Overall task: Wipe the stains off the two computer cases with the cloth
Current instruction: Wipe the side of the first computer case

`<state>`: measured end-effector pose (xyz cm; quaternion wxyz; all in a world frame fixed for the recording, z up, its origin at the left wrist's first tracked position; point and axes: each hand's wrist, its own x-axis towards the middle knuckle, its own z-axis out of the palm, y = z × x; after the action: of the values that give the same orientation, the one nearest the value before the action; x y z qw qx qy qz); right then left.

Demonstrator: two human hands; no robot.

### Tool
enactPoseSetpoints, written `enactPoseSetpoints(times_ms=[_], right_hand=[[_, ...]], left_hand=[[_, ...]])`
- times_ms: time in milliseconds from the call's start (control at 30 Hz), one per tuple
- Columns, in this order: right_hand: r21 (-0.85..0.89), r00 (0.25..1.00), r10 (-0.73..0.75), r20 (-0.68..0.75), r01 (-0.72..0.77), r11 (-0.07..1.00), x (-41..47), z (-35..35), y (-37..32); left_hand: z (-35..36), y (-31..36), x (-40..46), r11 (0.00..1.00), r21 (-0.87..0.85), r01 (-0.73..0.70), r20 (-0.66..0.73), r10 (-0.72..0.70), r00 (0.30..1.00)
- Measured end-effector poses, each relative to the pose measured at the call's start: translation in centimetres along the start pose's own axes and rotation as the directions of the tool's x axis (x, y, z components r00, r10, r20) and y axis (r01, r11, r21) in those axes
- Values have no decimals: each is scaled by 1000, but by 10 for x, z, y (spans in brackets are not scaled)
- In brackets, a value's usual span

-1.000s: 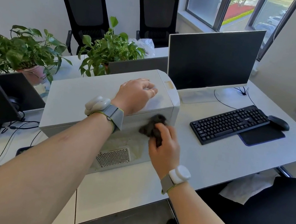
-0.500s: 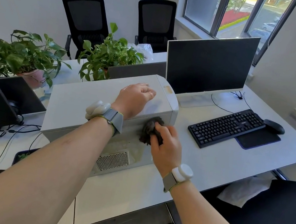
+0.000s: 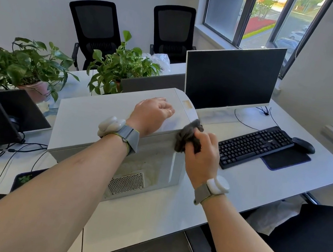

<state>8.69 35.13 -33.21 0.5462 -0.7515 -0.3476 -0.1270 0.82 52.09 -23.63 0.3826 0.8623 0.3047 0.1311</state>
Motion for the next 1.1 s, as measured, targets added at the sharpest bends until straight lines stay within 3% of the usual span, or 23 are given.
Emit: enactPoseSetpoints(times_ms=[33, 100, 200, 267, 333, 400, 467, 533, 600, 700, 767, 833, 900, 1000, 1100], right_hand=[[-57, 1000, -23, 10, 24, 998, -7, 3, 8], [-158, 985, 104, 139, -81, 984, -24, 8, 24], [-390, 790, 467, 397, -315, 865, -40, 9, 34], [-286, 796, 494, 351, -411, 866, -44, 6, 21], [-50, 906, 367, 209, -365, 930, -44, 3, -5], [94, 985, 150, 89, -158, 983, -39, 4, -30], [28, 993, -82, 86, 80, 996, -36, 12, -35], [-114, 965, -187, 184, 210, 971, -42, 26, -18], [-232, 934, -154, 323, 236, 944, -56, 34, 9], [-453, 829, 213, 518, 54, 890, -73, 30, 37], [-491, 788, 332, 519, -44, 870, -79, 22, 37], [-352, 889, 197, 413, -44, 935, -78, 18, 17], [-177, 966, -5, 257, 52, 983, -69, 19, -9], [-119, 967, -214, 136, 231, 966, -52, 28, -27], [-246, 925, -262, 274, 331, 911, -57, 41, -3]], left_hand=[[0, 0, 0, 1000, 1, 3, 0, -3, 1000], [0, 0, 0, 1000, 0, 8, 5, -8, 1000], [-1, 1, 0, 1000, -16, 6, 12, -6, 1000], [-1, -1, 1, 999, -43, 6, 13, -5, 1000], [-1, -4, 2, 995, -98, 10, 5, -10, 1000], [0, -5, 4, 987, -158, 14, -19, -17, 1000], [-1, -5, 4, 981, -192, 1, -28, -7, 1000], [-1, -6, 6, 975, -222, -21, -17, 18, 1000], [-1, -11, 7, 972, -232, -31, -14, 28, 999], [-1, -13, 7, 975, -220, -33, -16, 31, 999], [0, -13, 8, 970, -237, -46, -30, 40, 999], [-1, -12, 8, 963, -266, -45, -40, 36, 999], [-2, -12, 7, 954, -297, -34, -54, 18, 998], [-2, -9, 5, 935, -353, -28, -71, 2, 997], [-5, -7, 2, 922, -387, -26, -62, 2, 998]])
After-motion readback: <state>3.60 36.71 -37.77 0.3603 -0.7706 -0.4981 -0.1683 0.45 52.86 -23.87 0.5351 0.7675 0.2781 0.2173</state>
